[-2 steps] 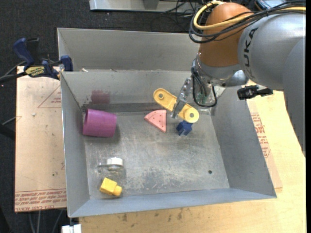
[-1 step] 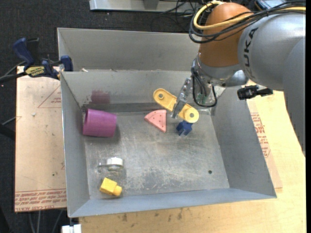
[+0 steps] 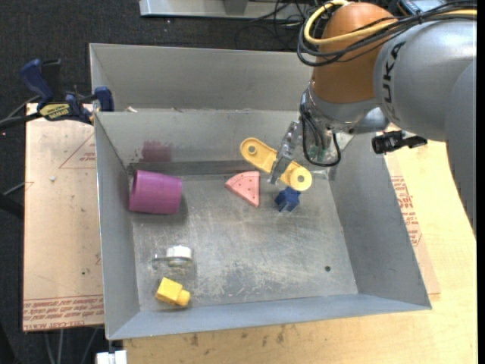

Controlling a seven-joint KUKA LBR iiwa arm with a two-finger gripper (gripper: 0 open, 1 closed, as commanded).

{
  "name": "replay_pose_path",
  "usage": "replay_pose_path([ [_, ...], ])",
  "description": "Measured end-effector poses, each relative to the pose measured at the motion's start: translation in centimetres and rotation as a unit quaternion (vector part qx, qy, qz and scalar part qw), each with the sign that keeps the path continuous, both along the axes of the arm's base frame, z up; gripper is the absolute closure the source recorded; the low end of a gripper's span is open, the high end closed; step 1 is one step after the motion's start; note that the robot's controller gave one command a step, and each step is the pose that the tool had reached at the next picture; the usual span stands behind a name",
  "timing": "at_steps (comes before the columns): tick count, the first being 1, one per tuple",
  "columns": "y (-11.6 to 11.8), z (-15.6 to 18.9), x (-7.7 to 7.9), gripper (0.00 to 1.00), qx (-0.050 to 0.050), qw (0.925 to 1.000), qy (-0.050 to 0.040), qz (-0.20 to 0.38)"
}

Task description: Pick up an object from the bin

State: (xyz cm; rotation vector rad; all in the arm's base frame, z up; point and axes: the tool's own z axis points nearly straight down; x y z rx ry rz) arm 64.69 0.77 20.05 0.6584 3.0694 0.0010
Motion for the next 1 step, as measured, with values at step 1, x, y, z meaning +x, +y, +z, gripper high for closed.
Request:
replay_pose_path([
  [1, 0.43, -3.94, 0.38, 1.00, 0.000, 0.9999, -0.0042, 0.015],
])
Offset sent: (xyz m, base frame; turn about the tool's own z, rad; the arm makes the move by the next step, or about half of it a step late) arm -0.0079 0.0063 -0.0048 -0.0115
